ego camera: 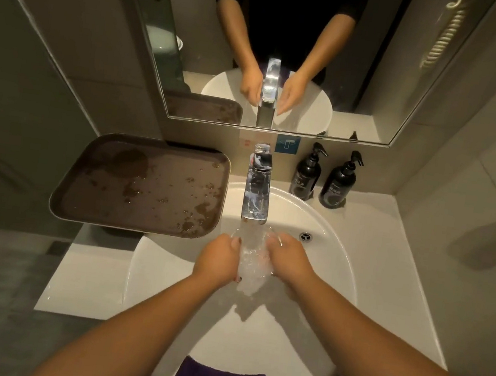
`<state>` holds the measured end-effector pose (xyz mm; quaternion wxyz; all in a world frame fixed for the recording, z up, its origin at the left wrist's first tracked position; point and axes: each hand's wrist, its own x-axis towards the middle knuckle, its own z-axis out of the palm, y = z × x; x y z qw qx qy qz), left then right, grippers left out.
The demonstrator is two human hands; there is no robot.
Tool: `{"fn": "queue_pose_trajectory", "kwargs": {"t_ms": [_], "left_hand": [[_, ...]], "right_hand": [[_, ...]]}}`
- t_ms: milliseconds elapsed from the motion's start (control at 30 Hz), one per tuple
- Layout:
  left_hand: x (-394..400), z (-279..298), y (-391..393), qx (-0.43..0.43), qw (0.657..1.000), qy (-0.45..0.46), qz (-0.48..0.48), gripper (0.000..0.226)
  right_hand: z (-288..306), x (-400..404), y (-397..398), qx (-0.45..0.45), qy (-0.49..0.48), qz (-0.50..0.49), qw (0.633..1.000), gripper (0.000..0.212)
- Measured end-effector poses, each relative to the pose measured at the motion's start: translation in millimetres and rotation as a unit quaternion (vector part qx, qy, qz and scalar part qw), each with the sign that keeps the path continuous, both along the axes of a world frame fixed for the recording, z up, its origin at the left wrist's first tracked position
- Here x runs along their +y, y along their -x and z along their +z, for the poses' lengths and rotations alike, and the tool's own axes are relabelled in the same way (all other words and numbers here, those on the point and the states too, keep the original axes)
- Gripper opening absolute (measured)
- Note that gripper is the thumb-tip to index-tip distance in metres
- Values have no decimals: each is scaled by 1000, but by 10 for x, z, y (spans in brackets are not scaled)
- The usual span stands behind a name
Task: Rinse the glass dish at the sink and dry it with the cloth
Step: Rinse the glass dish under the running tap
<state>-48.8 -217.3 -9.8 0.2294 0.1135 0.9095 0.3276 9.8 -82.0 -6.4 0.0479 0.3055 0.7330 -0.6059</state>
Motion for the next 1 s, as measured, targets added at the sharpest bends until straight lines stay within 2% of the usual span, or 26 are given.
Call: {"fn": "queue_pose_trajectory", "kwargs": {"t_ms": [67, 133, 167, 267, 333, 367, 433, 500, 567, 633, 700, 767, 833, 867, 933, 1000], "left_hand": [[19, -54, -105, -38, 992, -103, 63, 41], [12, -24, -106, -85, 984, -146, 56, 33], [-11, -12, -55, -93, 985, -143, 33, 31], [-108, 9, 111, -95, 991, -59, -66, 21], [-123, 44, 137, -117, 986, -19, -119, 33], [-117, 66, 127, -125, 984, -1, -125, 36], [-87, 79, 99, -92, 992, 0, -92, 39], [-29, 16, 12, -33, 998, -53, 16, 38], [23, 19, -135, -7, 985, -122, 121, 31], [17, 60, -206, -39, 976, -175, 124, 29], [-35, 104, -157, -132, 971, -191, 65, 31], [-99, 135, -39, -172, 977, -118, -42, 16], [-121, 139, 59, -168, 979, -33, -111, 27], [-111, 155, 84, -158, 980, -16, -117, 32], [-63, 138, 82, -82, 993, -4, -89, 36], [-9, 46, 24, -8, 999, -46, 17, 37]], "right_hand": [[-39, -166, -36, 12, 44, -112, 993, 22], [-56, -199, -96, 10, 81, -135, 988, 17], [-40, -174, -109, 7, 83, -101, 991, 18], [46, -44, -85, -10, 42, 98, 994, 20], [102, 37, -30, -47, -27, 224, 973, 20], [106, 53, -9, -60, -47, 255, 964, 22], [66, 43, 10, -42, -68, 214, 974, 22], [-47, -37, 5, -4, -24, 47, 999, 25], [-180, -136, -4, 7, 8, -79, 997, 25], [-209, -157, -36, -3, 2, -85, 996, 23], [-161, -79, -50, -11, -10, -24, 1000, 21], [-54, 36, -56, -26, -17, 99, 995, 18], [100, 99, -37, -59, -29, 201, 977, 16], [172, 100, -28, -67, -38, 211, 975, 16], [242, 44, -20, -36, -22, 138, 990, 21], [216, -103, -40, -3, 65, -29, 997, 24]]}}
